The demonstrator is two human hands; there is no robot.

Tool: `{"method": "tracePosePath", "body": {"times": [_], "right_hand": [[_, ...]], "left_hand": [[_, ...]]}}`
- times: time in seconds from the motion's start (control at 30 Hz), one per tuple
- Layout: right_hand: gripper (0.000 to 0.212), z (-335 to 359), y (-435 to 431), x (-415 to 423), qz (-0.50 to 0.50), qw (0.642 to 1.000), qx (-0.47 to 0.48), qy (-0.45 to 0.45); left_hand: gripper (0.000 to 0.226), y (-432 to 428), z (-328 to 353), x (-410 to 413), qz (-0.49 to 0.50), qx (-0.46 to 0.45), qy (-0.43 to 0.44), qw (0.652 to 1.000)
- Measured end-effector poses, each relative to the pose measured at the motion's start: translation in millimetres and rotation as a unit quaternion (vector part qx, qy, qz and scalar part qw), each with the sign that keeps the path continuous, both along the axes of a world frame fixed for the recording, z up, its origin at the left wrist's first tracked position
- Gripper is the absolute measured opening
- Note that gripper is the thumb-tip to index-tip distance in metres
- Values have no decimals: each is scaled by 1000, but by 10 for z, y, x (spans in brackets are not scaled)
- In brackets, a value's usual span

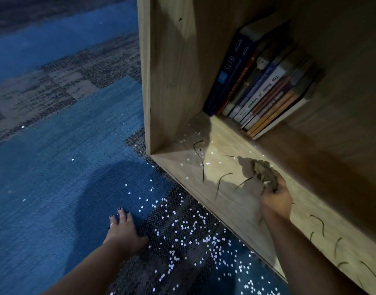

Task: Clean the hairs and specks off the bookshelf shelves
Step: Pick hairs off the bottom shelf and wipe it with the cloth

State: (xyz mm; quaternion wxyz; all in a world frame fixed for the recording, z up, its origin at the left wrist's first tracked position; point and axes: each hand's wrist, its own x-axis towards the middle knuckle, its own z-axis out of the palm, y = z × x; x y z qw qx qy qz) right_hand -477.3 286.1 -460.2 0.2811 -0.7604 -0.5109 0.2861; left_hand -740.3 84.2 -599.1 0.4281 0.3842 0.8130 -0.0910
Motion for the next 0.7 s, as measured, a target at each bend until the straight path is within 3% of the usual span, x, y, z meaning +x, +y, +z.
{"method": "tracePosePath", "body": {"times": [0.23, 0.3, 0.43, 0.57, 0.7], "right_hand": [[44, -6, 418, -61, 14, 998, -45, -40], [50, -24, 437, -129, 56, 996, -53, -48], [36, -163, 262, -472, 139, 986, -81, -50], [62, -378, -186, -737, 332, 940, -45, -70], [68, -237, -381, -833, 361, 929, -81, -9]], "left_hand": [[115, 2, 71, -87, -28, -37, -20, 999], [115, 52, 116, -54, -29, -43, -25, 998], [115, 82, 129, -52, -27, -55, -30, 998], [116, 84, 75, -43, -21, -58, -34, 998], [117, 104, 35, -8, -2, -47, -40, 998]]}}
